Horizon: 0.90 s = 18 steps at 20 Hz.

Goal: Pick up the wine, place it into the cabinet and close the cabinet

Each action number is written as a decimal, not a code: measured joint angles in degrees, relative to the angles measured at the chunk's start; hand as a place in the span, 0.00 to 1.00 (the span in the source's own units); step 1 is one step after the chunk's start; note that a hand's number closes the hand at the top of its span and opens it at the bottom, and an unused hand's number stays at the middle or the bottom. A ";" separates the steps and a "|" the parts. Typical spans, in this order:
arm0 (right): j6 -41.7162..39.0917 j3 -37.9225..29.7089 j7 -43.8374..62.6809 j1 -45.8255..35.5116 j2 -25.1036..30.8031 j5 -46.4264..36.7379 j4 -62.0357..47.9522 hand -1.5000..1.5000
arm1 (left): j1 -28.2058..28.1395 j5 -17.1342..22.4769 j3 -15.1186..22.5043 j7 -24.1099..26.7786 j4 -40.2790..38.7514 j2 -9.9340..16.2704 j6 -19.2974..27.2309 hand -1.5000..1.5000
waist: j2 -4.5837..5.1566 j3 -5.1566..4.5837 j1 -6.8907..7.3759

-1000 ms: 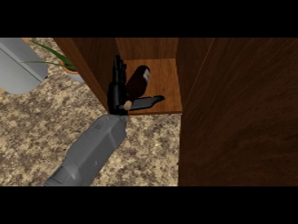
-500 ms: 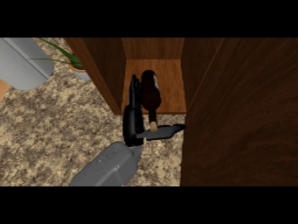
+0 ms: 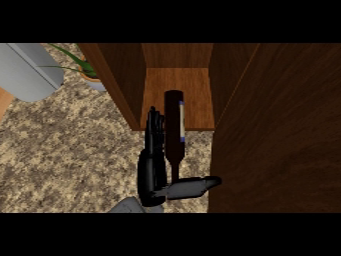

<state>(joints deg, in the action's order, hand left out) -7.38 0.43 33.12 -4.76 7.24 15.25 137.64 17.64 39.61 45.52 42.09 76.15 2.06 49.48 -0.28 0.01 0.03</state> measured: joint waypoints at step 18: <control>-5.68 2.33 -0.20 3.60 0.63 1.04 -0.47 1.00 | -18.92 -10.41 7.85 -6.40 30.72 15.13 4.19 0.00 | 0.08 0.03 -0.07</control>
<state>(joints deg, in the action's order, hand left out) -13.06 2.76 32.91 -1.15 7.88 16.30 137.17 -1.28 29.20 53.37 35.69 106.88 17.19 53.66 -0.21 0.04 -0.04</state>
